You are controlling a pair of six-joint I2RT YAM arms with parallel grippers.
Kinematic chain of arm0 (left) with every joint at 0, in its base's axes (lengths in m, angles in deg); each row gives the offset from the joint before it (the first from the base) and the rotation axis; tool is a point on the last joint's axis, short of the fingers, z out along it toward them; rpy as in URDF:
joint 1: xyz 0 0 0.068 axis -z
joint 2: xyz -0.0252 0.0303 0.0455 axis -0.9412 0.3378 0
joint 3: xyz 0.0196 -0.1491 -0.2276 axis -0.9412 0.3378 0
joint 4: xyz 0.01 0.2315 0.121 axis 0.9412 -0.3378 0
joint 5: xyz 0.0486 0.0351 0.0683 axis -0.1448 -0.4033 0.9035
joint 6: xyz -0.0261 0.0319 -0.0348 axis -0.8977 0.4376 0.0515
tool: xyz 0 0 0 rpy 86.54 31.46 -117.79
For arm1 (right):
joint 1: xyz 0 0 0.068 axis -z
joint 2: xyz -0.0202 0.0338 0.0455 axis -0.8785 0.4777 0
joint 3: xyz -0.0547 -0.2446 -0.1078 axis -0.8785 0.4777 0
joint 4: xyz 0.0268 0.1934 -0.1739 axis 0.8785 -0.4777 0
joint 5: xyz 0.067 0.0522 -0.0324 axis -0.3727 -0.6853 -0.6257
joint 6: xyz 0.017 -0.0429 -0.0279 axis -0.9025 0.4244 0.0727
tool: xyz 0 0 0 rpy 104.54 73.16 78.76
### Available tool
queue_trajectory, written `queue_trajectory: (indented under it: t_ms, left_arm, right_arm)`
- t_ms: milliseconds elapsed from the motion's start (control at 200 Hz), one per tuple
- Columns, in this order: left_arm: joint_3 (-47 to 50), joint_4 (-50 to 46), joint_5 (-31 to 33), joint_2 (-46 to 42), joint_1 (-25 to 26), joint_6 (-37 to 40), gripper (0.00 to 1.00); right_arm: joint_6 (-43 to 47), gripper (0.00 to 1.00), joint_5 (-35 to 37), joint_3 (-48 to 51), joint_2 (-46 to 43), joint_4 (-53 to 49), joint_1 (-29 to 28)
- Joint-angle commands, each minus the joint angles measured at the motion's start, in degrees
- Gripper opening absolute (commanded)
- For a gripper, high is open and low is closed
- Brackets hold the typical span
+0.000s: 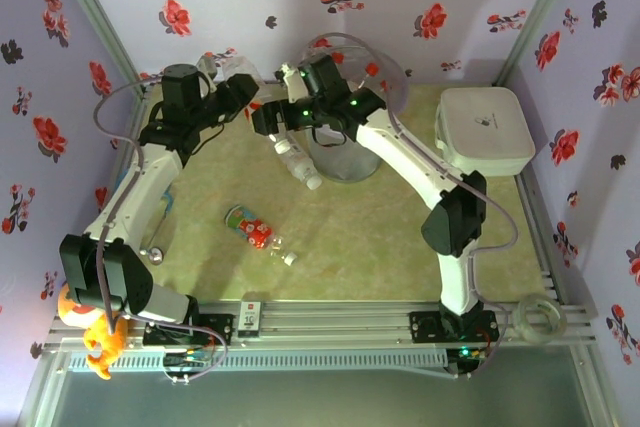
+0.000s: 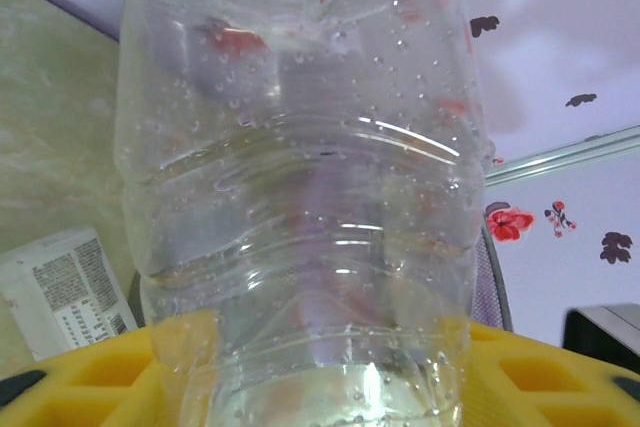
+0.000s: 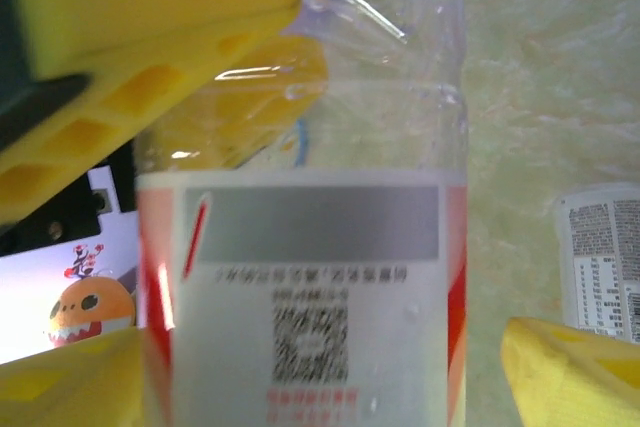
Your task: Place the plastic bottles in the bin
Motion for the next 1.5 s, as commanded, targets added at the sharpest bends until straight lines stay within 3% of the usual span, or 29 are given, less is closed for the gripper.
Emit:
queue_trajectory:
  t_ms: [0, 145, 260, 310, 540, 875, 990, 1250, 1495]
  left_arm:
    - [0.3, 2.7, -1.6, -1.6, 0.4, -1.1, 0.56]
    - [0.2, 2.7, -1.9, -1.7, 0.4, -0.6, 0.63]
    - [0.4, 4.1, -1.9, -2.3, 0.4, 0.8, 0.92]
    - [0.6, 5.1, -1.9, -2.6, 0.2, 1.3, 1.0]
    - [0.3, 7.6, -1.8, -3.3, -0.8, 1.8, 0.99]
    - [-6.4, 5.5, -1.8, 6.3, 0.8, 3.4, 0.84]
    - [-10.8, 2.2, -0.9, 10.5, 3.3, 6.0, 0.82]
    - [-19.5, -7.4, 3.8, 17.8, 7.9, 12.6, 0.74]
    - [-23.4, -11.4, 5.8, 22.3, 9.1, 14.3, 0.67]
  right_arm:
    - [-1.2, 0.83, 0.7, -3.2, 1.9, 0.9, -0.3]
    - [-0.7, 0.68, 1.7, -4.1, 1.9, 0.8, -0.1]
    - [0.2, 0.64, 2.6, -4.3, 0.5, 1.0, 0.4]
    - [0.4, 0.63, 3.2, -4.2, -0.6, 1.4, 1.0]
    - [2.1, 0.63, 5.9, 0.7, -8.4, 3.5, 5.5]
    - [2.5, 0.63, 7.3, 13.8, -20.2, 8.0, 15.5]
    - [6.8, 0.63, 12.6, 13.6, -18.7, 5.8, 18.2]
    - [11.7, 0.61, 15.3, 9.7, -10.6, 7.7, 20.4]
    - [12.4, 0.61, 12.1, 11.8, -6.4, 11.4, 19.8]
